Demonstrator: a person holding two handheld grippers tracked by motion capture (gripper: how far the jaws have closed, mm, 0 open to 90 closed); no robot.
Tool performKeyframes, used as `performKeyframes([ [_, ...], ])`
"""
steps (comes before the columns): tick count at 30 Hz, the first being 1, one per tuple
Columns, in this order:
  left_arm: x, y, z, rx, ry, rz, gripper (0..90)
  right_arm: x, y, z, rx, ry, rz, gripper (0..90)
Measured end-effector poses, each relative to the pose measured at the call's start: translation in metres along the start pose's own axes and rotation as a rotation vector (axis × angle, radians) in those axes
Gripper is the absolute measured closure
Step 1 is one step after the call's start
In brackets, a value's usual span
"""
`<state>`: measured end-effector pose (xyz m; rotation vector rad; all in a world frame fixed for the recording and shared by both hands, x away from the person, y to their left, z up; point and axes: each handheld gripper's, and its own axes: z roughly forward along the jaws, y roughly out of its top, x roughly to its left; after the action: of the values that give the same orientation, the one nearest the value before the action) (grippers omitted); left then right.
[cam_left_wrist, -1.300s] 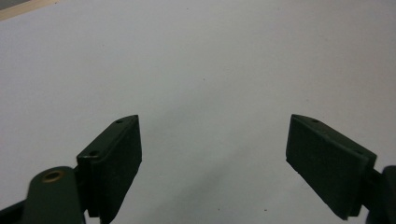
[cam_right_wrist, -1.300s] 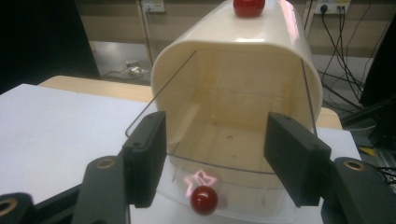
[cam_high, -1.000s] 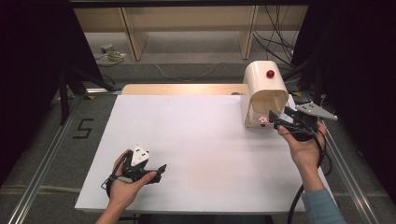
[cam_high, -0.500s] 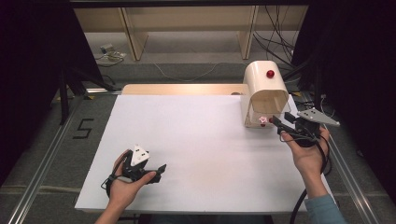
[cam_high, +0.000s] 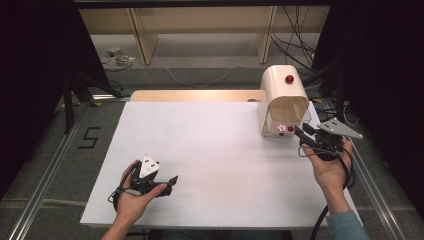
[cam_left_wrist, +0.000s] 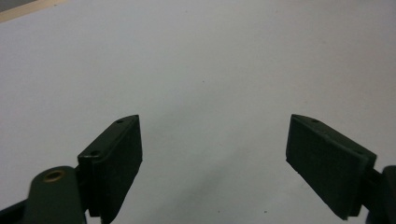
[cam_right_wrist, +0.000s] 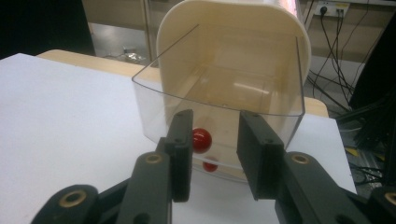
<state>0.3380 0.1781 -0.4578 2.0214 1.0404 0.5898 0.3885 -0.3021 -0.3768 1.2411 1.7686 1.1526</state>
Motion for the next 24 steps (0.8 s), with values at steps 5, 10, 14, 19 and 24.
performKeyframes([
  [5, 0.0002, 0.001, 0.0013, 0.001, 0.002, 0.005, 18.6, -0.0006, -0.0002, 0.0003, 0.0, -0.002, -0.017, 72.8],
  [10, 0.0, 0.0014, 0.0022, 0.001, -0.002, 0.006, 18.6, -0.0012, -0.0028, 0.0011, 0.001, 0.005, -0.033, 79.9],
  [14, 0.0003, 0.0009, 0.0024, -0.001, -0.003, 0.004, 18.6, -0.0018, -0.0029, 0.0011, 0.022, 0.007, -0.059, 90.0],
  [19, 0.0001, 0.001, 0.0011, -0.003, -0.002, 0.005, 18.6, -0.0011, -0.0028, 0.0009, 0.02, 0.01, -0.08, 90.0],
  [24, -0.0004, 0.0021, 0.0017, -0.006, 0.005, 0.004, 18.6, -0.0022, -0.0029, 0.0016, 0.023, 0.004, -0.083, 90.0],
])
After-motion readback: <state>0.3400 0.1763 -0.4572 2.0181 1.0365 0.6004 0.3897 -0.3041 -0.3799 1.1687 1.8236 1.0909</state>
